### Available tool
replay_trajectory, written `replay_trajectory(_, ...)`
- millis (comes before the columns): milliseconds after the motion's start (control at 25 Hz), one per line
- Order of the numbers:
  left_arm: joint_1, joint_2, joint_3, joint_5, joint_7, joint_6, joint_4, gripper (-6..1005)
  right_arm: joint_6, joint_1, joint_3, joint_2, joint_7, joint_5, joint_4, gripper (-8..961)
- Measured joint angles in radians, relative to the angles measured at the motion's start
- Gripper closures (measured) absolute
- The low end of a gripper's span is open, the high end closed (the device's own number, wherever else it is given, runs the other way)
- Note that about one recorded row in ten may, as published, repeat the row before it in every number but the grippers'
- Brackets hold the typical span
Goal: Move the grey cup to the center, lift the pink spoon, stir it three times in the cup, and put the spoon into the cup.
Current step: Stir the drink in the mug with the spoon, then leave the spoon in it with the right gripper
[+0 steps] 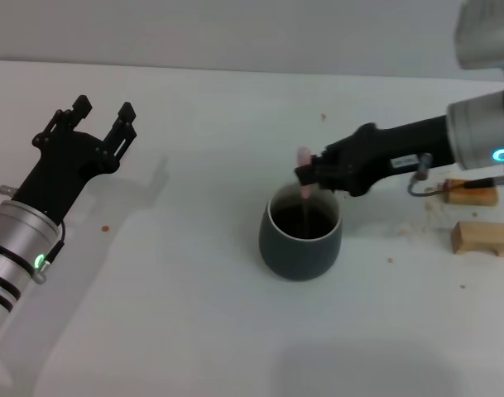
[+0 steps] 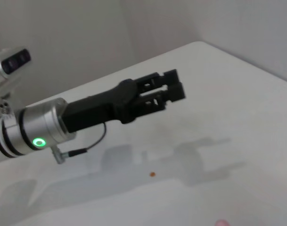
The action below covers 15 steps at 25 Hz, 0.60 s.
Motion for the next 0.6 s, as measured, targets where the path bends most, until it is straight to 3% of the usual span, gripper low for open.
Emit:
replay_trajectory(320, -0.011, -0.001, 0.000, -0.001, 0.000, -0.005, 0.000, 316, 0.011, -0.011, 0.074, -0.019, -0.003, 0.000, -0.005, 878)
replay_trajectory(600, -0.006, -0.002, 0.000, -0.001, 0.000, -0.003, -0.004, 316, 0.023, 0.052, 0.034, 0.007, -0.016, -0.004, 0.005, 878)
